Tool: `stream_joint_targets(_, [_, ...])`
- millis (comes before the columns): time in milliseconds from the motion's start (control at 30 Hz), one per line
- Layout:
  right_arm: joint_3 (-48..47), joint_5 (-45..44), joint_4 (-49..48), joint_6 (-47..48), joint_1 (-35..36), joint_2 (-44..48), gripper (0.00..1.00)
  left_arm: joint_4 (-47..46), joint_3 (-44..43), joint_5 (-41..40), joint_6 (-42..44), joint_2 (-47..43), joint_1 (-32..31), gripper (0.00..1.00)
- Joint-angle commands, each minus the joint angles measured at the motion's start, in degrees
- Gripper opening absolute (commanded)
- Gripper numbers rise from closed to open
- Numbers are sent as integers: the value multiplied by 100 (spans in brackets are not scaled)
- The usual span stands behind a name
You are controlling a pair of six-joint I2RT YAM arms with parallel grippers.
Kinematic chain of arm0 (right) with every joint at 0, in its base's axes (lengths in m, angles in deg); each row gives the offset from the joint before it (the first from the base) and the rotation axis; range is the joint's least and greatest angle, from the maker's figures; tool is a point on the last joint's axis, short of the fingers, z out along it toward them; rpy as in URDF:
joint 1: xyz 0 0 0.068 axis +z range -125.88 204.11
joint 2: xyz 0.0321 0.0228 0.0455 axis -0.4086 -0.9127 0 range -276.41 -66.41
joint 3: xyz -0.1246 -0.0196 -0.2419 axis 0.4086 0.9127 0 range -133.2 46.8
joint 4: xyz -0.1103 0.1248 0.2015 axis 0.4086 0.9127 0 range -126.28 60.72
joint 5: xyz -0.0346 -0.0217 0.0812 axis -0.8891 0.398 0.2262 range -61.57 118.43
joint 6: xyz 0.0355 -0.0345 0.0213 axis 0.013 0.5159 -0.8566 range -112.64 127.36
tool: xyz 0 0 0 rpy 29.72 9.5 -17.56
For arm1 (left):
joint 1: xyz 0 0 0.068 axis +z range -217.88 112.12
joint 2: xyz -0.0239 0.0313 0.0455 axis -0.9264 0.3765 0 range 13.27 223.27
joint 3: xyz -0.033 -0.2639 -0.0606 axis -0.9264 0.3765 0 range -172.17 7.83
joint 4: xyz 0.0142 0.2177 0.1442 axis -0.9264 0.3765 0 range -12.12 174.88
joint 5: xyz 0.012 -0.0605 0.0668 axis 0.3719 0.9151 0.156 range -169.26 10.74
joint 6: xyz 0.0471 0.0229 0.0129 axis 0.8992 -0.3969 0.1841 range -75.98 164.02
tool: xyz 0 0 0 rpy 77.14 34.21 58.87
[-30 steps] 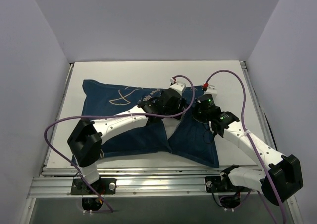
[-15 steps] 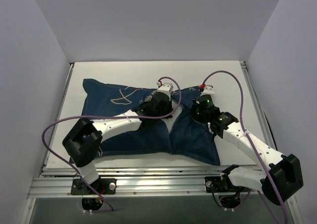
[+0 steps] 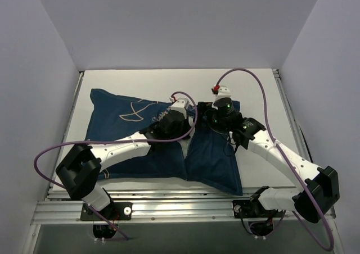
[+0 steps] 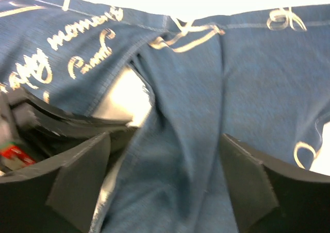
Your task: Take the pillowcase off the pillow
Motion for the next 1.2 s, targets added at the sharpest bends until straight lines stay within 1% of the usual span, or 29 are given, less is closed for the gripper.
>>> stream_joint_targets(0, [-378,10,113,181,99,-133,83,456,238,-124,-60,-155,-35,2])
stream_joint_targets(67, [-449,-42,113,198,117,-247,86,438,273,-142,-78,-190,-35,2])
stream_joint_targets(200, [-379,-201,25,286,126,-493,87,429,317,-151,-122,-234,-35,2])
stream_joint_targets(267, [-300,-428,25,295,117,-738,87,429,326,-133,-130,-243,-35,2])
stream_joint_targets(400, [-124,-877,-36,233,117,-1125,83,464,413,-151,-174,-357,-53,2])
stream_joint_targets(433, [-97,-982,-19,233,117,-1274,76,490,474,-221,-183,-392,-53,2])
stream_joint_targets(500, [8,-1500,51,137,108,-1372,62,630,536,-317,-236,-550,-53,2])
stream_joint_targets(533, [34,-1711,95,93,47,-1424,49,692,632,-466,-279,-612,-53,2])
stream_joint_targets(567, [69,-2035,148,49,-23,-1425,43,771,685,-546,-376,-699,-44,2])
stream_joint_targets(600, [131,-2134,244,-56,-119,-1390,32,859,756,-616,-411,-874,-35,2])
stream_joint_targets(667, [227,-2170,297,-127,-611,-1285,24,1025,974,-792,-525,-1059,0,2])
stream_joint_targets(700, [289,-2196,350,-170,-813,-1215,19,1096,1046,-845,-604,-1252,18,2])
stream_joint_targets(733, [420,-2196,350,-258,-1215,-1057,9,1158,1133,-880,-666,-1350,61,2])
stream_joint_targets(767, [482,-2179,342,-294,-1419,-977,5,1263,1326,-898,-797,-1464,79,2])
stream_joint_targets(800, [552,-2004,315,-320,-1612,-829,0,1334,1423,-889,-877,-1691,105,2])
stream_joint_targets(833, [684,-1846,272,-373,-2006,-775,0,1378,1529,-872,-999,-1824,123,2])
stream_joint_targets(867, [763,-1636,132,-399,-2201,-714,0,1465,1634,-846,-1070,-1973,141,2])
stream_joint_targets(900, [842,-1207,61,-434,-2360,-617,0,1536,1844,-837,-1149,-2288,141,2])
stream_joint_targets(933, [982,-1038,-18,-504,-2562,-573,0,1563,1950,-819,-1263,-2448,149,2])
stream_joint_targets(967, [1036,-897,-184,-522,-2607,-529,0,1659,2056,-775,-1290,-2797,158,2])
stream_joint_targets(1000, [1089,-765,-264,-522,-2616,-494,0,1703,2222,-766,-1325,-2957,158,2])
stream_joint_targets(1067, [1212,-133,-588,-514,-2625,-519,0,1834,2338,-749,-1405,-3317,158,2])
stream_joint_targets(1100, [1247,78,-668,-531,-2625,-589,0,1905,2373,-757,-1422,-3398,150,2])
stream_joint_targets(1133, [1291,507,-748,-575,-2625,-633,0,1949,2365,-766,-1431,-3451,141,2])
stream_joint_targets(1167, [1431,728,-1044,-654,-2634,-669,0,2054,2347,-792,-1440,-3573,141,2])
